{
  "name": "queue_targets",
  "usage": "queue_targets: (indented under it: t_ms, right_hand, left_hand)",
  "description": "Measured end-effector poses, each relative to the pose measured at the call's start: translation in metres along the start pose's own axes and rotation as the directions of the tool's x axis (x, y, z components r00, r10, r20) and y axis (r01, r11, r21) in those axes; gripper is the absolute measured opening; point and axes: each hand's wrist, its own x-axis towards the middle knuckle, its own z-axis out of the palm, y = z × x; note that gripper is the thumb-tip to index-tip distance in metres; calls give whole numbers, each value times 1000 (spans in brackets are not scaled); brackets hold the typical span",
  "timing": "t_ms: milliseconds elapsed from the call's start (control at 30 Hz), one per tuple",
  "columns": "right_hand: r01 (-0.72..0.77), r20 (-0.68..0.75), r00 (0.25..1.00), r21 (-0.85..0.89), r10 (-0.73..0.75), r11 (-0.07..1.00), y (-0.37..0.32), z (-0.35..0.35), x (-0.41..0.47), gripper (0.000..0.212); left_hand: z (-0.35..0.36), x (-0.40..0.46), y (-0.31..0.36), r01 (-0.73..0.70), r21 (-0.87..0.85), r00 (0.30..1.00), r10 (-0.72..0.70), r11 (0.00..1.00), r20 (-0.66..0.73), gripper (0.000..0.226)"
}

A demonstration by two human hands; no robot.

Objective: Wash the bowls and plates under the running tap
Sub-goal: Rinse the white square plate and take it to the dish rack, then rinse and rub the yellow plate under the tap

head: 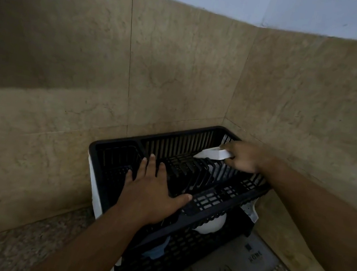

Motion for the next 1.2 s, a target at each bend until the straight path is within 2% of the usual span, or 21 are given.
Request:
queue_targets:
  t_ms: [167, 333, 433, 567, 667, 800, 933, 1033, 1133, 1200]
  right_hand:
    - [-50, 100, 993, -43, 55, 998, 5, 8, 3, 69]
    - [-16, -36, 999, -100, 13, 995, -2, 13, -6, 77]
    - [-26, -139, 990, -37, 21, 999, -6, 10, -23, 70]
    - [36, -278, 961, 116, -2, 993, -25, 2, -63, 47]
    - [65, -389, 921, 201, 19, 977, -40, 0, -103, 32]
    - [23, -468, 867, 380, 171, 925, -58, 3, -166, 16]
    - [-71, -378, 846, 619, 376, 782, -70, 35, -232, 25]
    - [-195, -268, 826, 690, 496, 697, -78, 70, -288, 22]
    - [-330, -115, 813, 717, 571, 614, -79, 113, -339, 17]
    - [-449, -8, 778, 692, 628, 565, -74, 149, -364, 22]
  left_hand:
    - [0, 0, 1, 0, -14, 1000, 0, 1000, -9, 112]
    - [2, 1, -1, -8, -26, 1000, 7, 1000, -30, 110]
    - [3, 1, 0, -14, -26, 999, 13, 1000, -37, 109]
    - [-2, -2, 2, -26, -31, 997, 24, 999, -68, 102]
    - [-7, -10, 7, -61, -18, 980, 56, 998, -190, 90]
    - [-16, -36, 21, -150, -45, 930, 126, 988, -345, 67]
    - [-9, -81, 53, -293, -130, 885, 217, 947, -412, 40]
    - [23, -115, 75, -392, -178, 861, 292, 902, -416, 25]
    - [67, -136, 90, -411, -142, 875, 346, 900, -339, 28]
    - [97, -142, 97, -366, -172, 922, 331, 914, -203, 31]
